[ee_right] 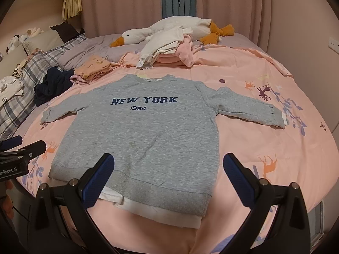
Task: Fold small clothes
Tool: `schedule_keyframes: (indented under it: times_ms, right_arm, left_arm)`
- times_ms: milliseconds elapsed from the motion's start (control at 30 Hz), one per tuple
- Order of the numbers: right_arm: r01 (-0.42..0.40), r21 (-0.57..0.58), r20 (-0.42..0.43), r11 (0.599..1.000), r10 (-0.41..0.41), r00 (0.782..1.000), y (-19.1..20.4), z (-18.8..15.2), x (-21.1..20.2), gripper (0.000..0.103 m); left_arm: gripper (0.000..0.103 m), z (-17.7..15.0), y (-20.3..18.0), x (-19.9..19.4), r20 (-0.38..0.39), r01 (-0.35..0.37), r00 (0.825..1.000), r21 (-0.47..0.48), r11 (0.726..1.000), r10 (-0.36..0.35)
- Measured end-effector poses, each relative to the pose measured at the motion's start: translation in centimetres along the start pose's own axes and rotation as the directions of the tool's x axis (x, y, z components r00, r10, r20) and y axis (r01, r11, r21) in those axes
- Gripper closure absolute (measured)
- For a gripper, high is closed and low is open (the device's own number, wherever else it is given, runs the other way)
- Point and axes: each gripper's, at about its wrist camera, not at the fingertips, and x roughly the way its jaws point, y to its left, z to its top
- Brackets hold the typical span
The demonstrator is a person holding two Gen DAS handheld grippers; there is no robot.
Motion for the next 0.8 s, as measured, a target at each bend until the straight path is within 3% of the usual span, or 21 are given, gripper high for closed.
schedule_keyframes:
  times_ms: [800]
  right_arm:
    - [-0.004, -0.001, 0.002, 1.000, 0.004, 1.000, 0.45, -0.33, -0.03, 0.000]
  left_arm:
    - [0.001, -0.34, 0.15, 0.38, -0.016, -0.003, 1.000, 0.004, 1.000, 0.003]
